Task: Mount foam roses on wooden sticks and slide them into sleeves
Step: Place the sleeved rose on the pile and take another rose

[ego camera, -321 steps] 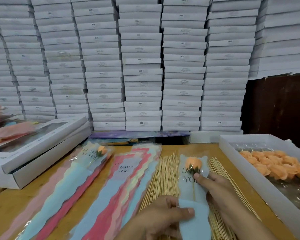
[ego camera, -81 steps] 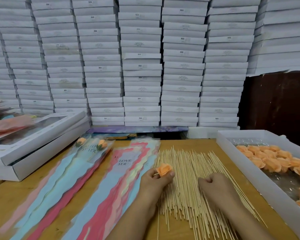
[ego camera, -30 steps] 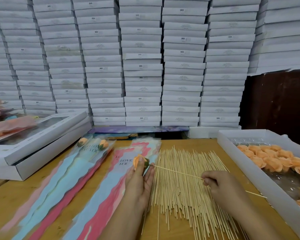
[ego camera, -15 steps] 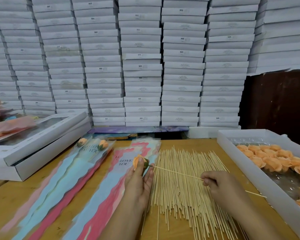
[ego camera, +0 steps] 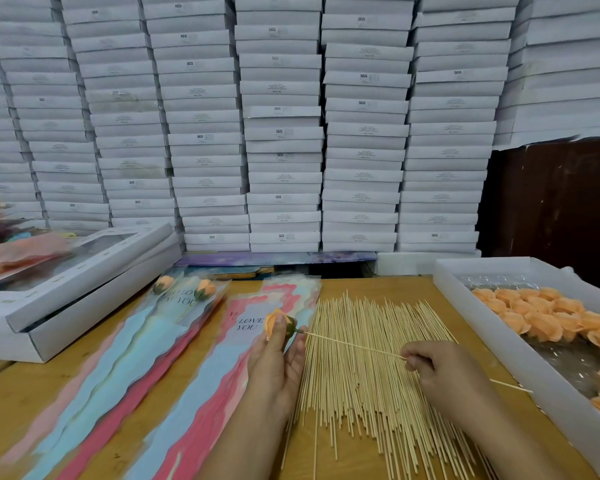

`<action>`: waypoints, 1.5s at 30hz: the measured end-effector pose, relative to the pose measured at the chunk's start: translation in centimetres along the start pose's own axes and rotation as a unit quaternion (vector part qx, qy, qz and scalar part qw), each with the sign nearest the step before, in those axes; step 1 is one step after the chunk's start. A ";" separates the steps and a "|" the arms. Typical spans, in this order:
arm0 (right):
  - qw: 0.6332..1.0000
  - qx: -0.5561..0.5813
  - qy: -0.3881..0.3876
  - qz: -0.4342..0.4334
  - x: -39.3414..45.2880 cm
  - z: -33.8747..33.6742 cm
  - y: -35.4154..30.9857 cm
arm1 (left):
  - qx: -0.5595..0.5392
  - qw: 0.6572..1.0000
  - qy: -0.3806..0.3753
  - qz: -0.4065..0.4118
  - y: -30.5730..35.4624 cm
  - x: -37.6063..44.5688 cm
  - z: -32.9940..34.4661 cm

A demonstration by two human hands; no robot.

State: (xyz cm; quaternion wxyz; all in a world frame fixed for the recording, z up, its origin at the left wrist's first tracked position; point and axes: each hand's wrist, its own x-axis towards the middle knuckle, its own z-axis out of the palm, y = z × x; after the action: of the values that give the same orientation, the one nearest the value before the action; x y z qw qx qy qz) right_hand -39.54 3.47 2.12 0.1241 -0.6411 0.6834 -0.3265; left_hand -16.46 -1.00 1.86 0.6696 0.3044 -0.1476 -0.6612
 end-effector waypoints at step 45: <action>0.999 0.029 -0.010 -0.040 -0.8 -0.1 -1.1 | 0.017 1.000 -0.011 -0.016 -0.2 -0.4 -0.1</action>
State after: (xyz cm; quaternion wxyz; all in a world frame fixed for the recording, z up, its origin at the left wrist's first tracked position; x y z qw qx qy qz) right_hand -38.60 4.32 2.68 0.1366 -0.6673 0.6463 -0.3440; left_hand -16.60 -0.61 1.74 0.6523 0.3109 -0.1614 -0.6722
